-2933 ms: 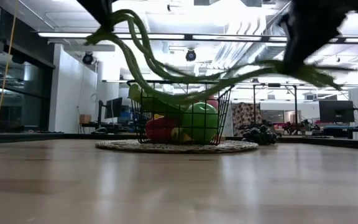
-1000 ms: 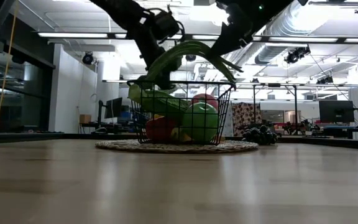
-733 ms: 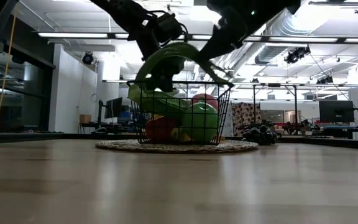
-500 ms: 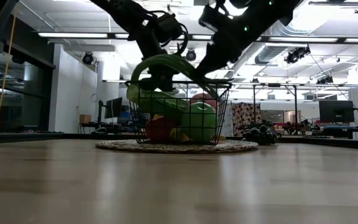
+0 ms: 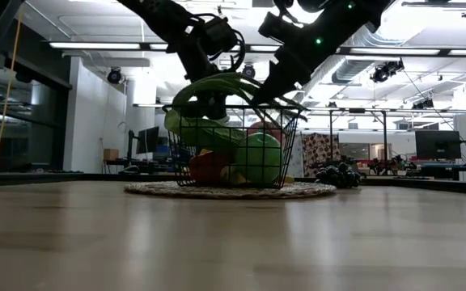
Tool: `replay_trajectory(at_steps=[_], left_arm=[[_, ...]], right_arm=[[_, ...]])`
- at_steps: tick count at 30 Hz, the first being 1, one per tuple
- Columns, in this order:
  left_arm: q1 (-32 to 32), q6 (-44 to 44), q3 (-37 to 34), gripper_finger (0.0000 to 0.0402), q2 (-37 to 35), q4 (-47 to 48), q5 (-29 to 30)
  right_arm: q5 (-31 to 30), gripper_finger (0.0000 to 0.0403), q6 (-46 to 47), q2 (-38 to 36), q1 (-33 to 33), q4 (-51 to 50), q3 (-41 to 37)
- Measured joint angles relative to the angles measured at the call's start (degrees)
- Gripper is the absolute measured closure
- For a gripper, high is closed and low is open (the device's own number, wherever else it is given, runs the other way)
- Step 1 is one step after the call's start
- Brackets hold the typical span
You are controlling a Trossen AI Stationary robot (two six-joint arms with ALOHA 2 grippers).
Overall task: Build produce basket
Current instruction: Put the green beans into the black mesh basket
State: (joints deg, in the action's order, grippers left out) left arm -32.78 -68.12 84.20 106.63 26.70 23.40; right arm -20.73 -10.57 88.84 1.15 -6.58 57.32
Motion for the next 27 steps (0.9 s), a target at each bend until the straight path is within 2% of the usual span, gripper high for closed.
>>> replay_trajectory(at_steps=[6, 10, 14, 23, 27], left_arm=[[0.0, 0.0, 0.0, 0.0312, 0.0, 0.0, 1.2], [0.0, 0.0, 0.0, 0.0312, 0.0, 0.0, 1.3], [0.0, 0.7, 0.0, 0.0312, 0.0, 0.0, 1.3], [0.0, 3.4, 0.0, 0.0312, 0.0, 0.1, 1.5], [0.0, 3.4, 0.0, 0.0311, 0.0, 0.1, 3.0]], right_arm=[[-0.8, 0.0231, -0.5, 0.0, 0.0, -0.9, 0.2], [-6.5, 0.017, -2.4, -0.2, -0.5, -7.5, 3.6], [-5.8, 0.0127, -2.3, -0.2, -0.5, -15.0, 8.0], [-5.3, 0.0112, -2.4, -0.2, -0.5, -30.7, 14.5], [-6.5, 0.0112, -2.0, -0.2, -0.5, -34.3, 16.1]])
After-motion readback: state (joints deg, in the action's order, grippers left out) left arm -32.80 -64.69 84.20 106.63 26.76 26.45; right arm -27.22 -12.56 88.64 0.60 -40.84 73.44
